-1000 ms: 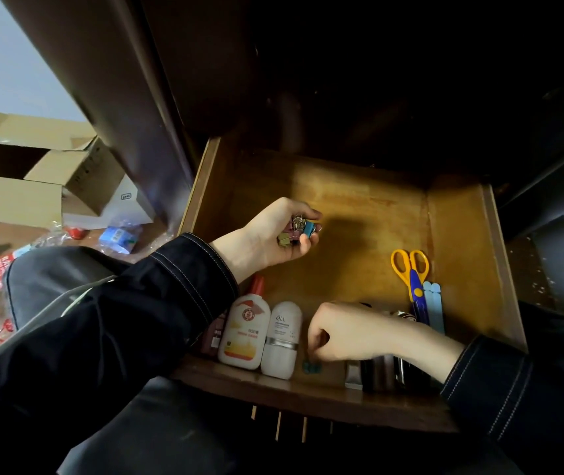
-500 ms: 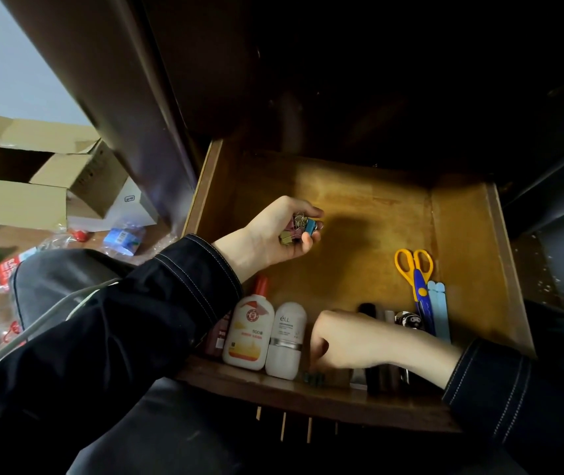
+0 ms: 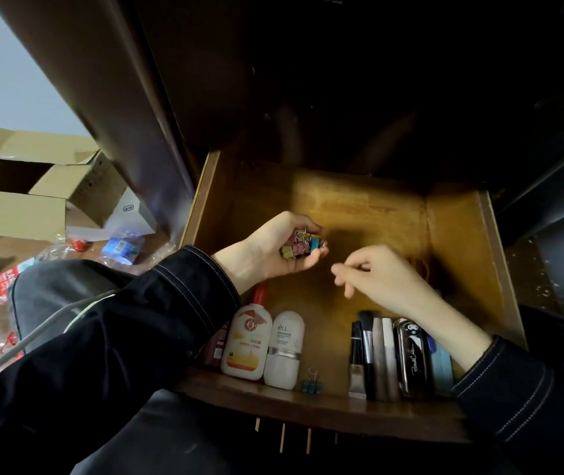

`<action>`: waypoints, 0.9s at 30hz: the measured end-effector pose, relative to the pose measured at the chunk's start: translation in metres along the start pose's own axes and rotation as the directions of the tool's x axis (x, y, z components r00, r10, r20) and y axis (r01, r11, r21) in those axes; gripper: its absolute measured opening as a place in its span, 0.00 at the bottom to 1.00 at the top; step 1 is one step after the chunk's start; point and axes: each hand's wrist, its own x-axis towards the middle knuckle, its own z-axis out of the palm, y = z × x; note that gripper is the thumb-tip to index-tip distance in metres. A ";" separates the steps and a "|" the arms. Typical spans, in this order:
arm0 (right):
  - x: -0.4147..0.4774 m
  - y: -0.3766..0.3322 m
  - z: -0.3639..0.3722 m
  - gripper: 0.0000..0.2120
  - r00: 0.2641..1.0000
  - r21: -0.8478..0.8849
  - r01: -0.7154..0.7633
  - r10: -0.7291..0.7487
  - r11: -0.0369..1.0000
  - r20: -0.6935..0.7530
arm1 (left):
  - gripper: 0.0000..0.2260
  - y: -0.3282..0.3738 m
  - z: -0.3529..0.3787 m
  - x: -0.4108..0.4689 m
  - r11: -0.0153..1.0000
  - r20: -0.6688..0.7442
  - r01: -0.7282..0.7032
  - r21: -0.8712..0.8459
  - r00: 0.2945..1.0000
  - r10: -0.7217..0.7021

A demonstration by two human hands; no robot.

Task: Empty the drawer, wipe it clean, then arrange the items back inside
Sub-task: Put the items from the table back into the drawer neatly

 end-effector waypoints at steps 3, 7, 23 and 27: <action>0.001 -0.003 -0.004 0.14 0.971 0.064 0.048 -0.031 0.997 -0.237 | 0.05 -0.005 0.001 0.001 0.999 0.021 0.041 0.017 0.999 -0.041; -0.001 -0.014 -0.005 0.04 0.951 0.140 0.144 -0.098 0.980 -0.293 | 0.06 -0.007 0.003 0.001 0.995 0.089 0.094 0.032 0.991 -0.096; 0.005 -0.010 -0.009 0.08 0.953 0.380 0.038 0.081 0.924 -0.293 | 0.10 -0.009 0.003 0.001 0.989 0.109 0.084 0.122 0.989 -0.098; 0.006 -0.007 -0.010 0.08 0.952 0.449 0.018 0.122 0.893 -0.280 | 0.09 -0.010 0.004 0.003 0.977 0.120 0.068 0.204 0.988 -0.094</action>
